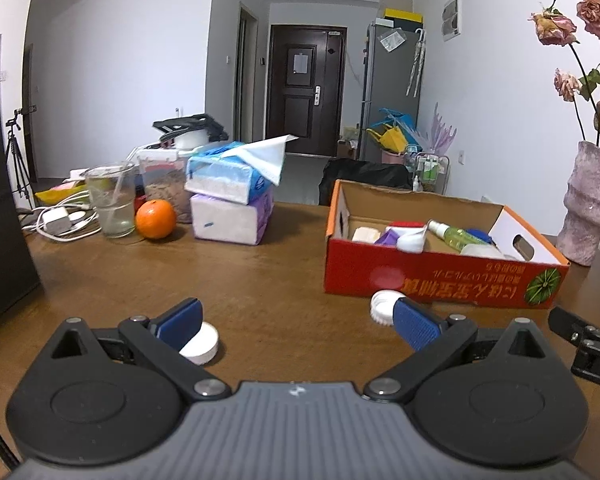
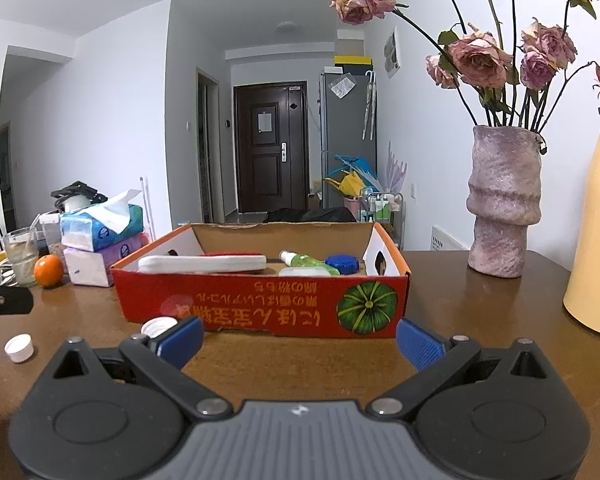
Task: Organize rigid objects
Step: 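Grasp a white bottle cap with the left tool while the right tool approaches another white cap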
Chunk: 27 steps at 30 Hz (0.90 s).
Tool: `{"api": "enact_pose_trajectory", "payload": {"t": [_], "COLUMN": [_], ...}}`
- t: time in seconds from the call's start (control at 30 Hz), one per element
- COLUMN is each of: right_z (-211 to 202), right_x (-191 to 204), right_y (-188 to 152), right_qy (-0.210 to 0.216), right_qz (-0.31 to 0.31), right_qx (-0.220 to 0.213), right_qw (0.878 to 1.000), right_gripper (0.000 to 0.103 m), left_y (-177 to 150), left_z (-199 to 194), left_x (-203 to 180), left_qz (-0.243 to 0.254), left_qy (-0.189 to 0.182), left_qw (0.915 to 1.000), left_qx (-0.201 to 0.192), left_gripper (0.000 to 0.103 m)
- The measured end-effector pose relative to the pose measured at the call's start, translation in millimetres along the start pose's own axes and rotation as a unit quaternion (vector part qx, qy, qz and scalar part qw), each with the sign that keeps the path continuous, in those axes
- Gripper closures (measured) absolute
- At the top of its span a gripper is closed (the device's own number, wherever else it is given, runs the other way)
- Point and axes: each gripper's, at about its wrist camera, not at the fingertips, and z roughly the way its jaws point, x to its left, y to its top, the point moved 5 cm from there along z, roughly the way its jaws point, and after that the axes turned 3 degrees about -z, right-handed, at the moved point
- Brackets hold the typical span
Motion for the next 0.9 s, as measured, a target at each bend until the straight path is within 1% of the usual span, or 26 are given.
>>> {"api": "enact_pose_trajectory", "payload": {"t": [0.23,0.43,0.67,0.8,0.9], "right_z": [-11,-14,-12,-11,-10], "right_x": [3,2,2,1,0], "right_y": [-7,-11,-15,-16,-17], "right_qy": [-0.001,-0.005,-0.012,-0.013,-0.013], "right_qz": [-0.001,0.001,0.002,0.005,0.006], "right_qx": [0.007,0.017,0.023,0.025,0.027], "right_qw": [1.0,1.0,1.0,1.0,1.0], "right_gripper": [0.0,0.0,0.0,0.0,0.0], "left_y": [-12,-16,-21,-24,-26], "left_z": [-5,-6,5,18,29], "left_x": [20,39,59,71,83], "left_qz": [-0.002,-0.012,-0.019,-0.022,-0.034], "left_qy": [0.014,0.019,0.025,0.038,0.047], "left_qw": [0.9998,0.9995,0.9985,0.9973,0.9953], "left_qx": [0.014,0.023,0.044,0.059,0.077], "left_gripper": [0.0,0.0,0.0,0.0,0.0]}}
